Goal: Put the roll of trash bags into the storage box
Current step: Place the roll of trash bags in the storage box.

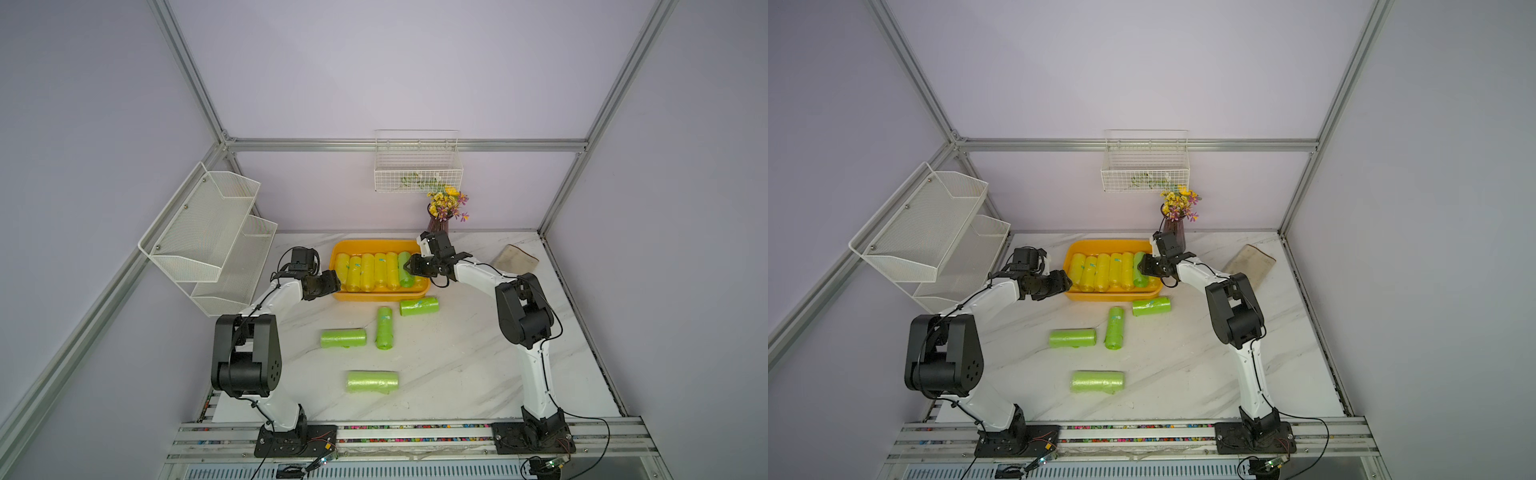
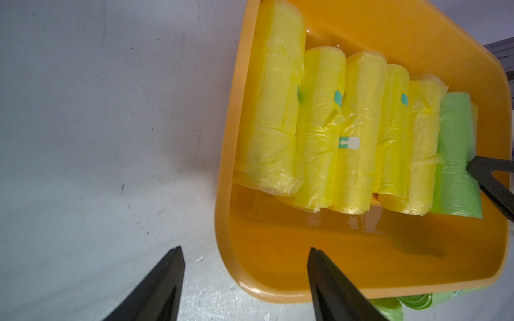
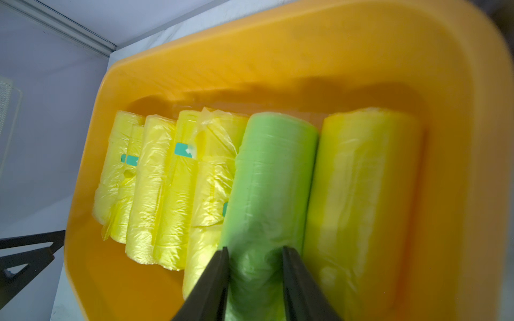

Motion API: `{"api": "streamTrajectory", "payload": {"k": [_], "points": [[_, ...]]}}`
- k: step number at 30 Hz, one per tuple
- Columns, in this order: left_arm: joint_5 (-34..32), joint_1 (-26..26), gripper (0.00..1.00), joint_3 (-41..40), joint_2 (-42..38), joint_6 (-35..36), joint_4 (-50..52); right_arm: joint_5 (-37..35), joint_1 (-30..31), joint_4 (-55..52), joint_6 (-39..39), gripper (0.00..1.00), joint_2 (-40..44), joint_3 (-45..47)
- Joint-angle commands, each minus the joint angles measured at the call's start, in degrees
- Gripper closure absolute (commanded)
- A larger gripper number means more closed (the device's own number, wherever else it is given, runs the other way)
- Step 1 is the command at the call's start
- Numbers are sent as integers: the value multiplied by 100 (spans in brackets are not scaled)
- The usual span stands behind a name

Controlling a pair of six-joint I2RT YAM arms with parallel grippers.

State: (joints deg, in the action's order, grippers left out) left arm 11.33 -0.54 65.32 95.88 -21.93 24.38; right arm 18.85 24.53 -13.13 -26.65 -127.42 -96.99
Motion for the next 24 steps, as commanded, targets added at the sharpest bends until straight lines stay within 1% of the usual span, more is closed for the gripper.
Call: {"api": "streamTrajectory", "payload": {"k": [1, 5, 8, 10, 13, 15, 18, 22, 24], "points": [[92, -34, 30, 34, -164, 14, -159, -193, 55, -471, 90, 64, -269, -74], [71, -39, 30, 64, -216, 71, -96, -227, 58, -487, 170, 64, 6, -112], [67, -35, 29, 69, -236, 70, -91, -115, 71, -410, 191, 64, 241, -123], [88, -36, 29, 99, -227, 49, -91, -176, 130, -567, 338, 64, 296, -240], [117, -40, 29, 99, -210, 40, -92, -337, 224, -970, 615, 64, 225, -481], [113, -43, 29, 93, -210, 31, -96, -409, 269, -1089, 706, 64, 184, -487], [101, -43, 29, 59, -234, 29, -89, -555, 334, -1140, 782, 65, 134, -336], [75, -43, 29, 3, -269, 31, -94, -692, 358, -1197, 817, 70, 11, -108], [72, -38, 29, -6, -279, 31, -91, -799, 358, -1234, 831, 71, -54, -44]]}}
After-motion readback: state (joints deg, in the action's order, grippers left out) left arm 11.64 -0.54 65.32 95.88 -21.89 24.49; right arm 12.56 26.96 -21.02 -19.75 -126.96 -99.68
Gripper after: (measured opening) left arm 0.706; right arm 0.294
